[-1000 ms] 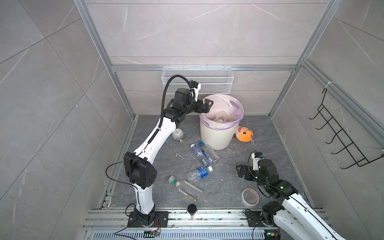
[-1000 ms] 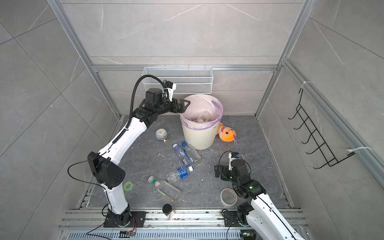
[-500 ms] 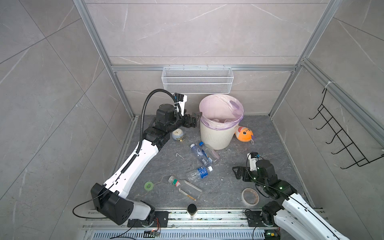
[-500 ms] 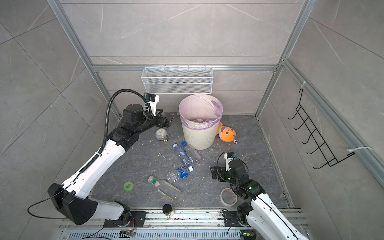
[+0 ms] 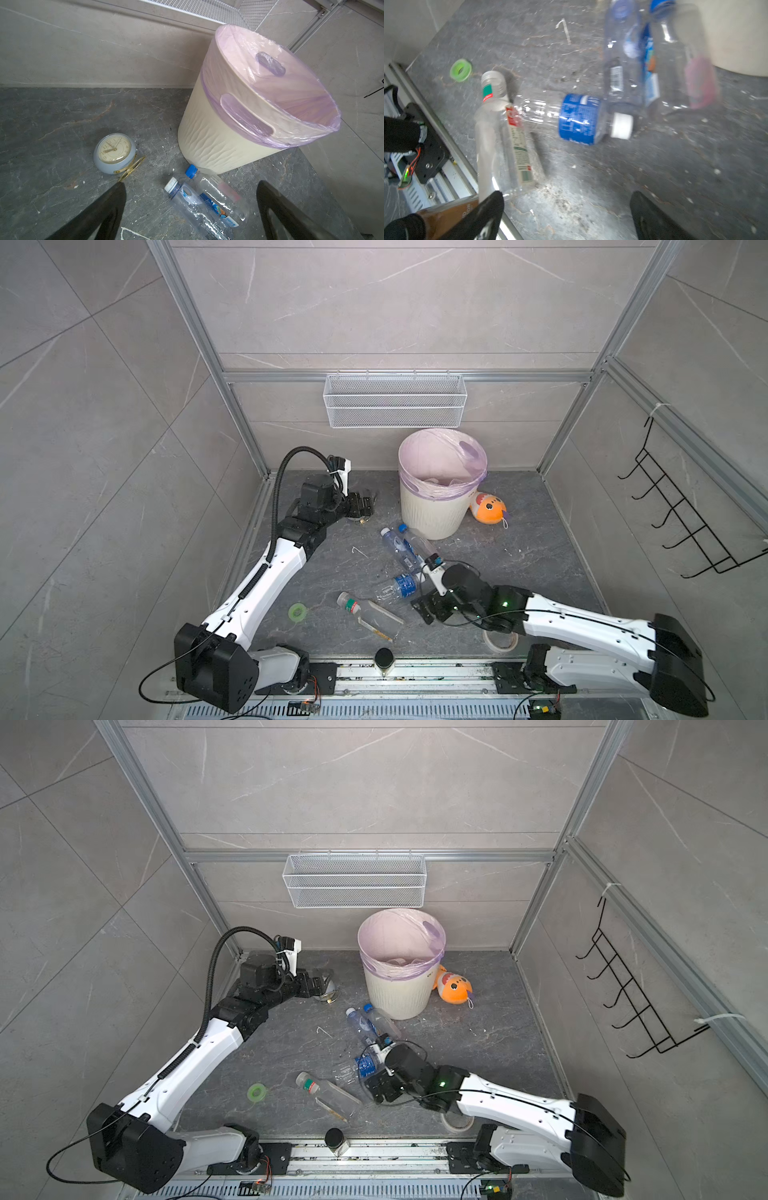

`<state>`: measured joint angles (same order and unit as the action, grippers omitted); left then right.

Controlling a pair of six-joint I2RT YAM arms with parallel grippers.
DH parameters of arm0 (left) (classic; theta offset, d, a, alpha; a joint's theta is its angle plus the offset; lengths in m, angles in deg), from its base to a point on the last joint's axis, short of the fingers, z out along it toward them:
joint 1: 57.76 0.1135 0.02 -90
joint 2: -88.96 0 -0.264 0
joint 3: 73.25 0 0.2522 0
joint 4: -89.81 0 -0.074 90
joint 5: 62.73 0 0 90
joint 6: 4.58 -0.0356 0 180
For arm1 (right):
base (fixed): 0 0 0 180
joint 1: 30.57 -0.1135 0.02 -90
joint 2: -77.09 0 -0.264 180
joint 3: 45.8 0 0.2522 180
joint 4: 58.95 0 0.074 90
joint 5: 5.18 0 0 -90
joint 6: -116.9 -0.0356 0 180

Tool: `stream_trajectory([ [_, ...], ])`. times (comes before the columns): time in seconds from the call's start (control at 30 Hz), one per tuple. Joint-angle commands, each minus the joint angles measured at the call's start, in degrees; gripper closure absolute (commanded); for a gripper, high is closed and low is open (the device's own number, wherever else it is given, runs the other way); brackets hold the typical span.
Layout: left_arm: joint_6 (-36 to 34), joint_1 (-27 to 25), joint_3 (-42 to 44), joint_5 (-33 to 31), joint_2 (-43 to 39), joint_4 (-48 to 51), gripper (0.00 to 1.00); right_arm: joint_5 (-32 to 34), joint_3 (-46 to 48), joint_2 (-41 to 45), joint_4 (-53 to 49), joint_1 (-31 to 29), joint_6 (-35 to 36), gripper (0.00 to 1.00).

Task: Throw the plastic bottles in the bin
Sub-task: 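Return the left gripper to the pile while the right gripper reaches toward a green-labelled bottle, then close the right gripper on the green-and-red-labelled bottle near the robot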

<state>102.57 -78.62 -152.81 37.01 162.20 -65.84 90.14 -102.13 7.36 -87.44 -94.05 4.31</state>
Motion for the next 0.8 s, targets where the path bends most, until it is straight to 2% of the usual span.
stream_trajectory([
  [0.0,2.25,1.12,1.13,2.26,-2.10,-2.24,0.00,3.77,-4.95,-6.47,1.14,-4.59,2.45,0.04],
  [0.13,3.10,1.67,3.31,2.74,-2.72,-2.67,0.00,4.09,-8.30,-12.13,2.20,-7.74,2.55,0.04],
  [0.57,6.27,1.90,13.23,3.13,-5.73,-4.70,0.00,1.81,-14.77,-23.47,2.86,-9.88,3.17,0.04],
  [0.77,7.00,1.98,16.87,2.76,-7.01,-5.09,0.00,1.11,-16.69,-26.73,2.79,-9.85,3.34,0.10],
])
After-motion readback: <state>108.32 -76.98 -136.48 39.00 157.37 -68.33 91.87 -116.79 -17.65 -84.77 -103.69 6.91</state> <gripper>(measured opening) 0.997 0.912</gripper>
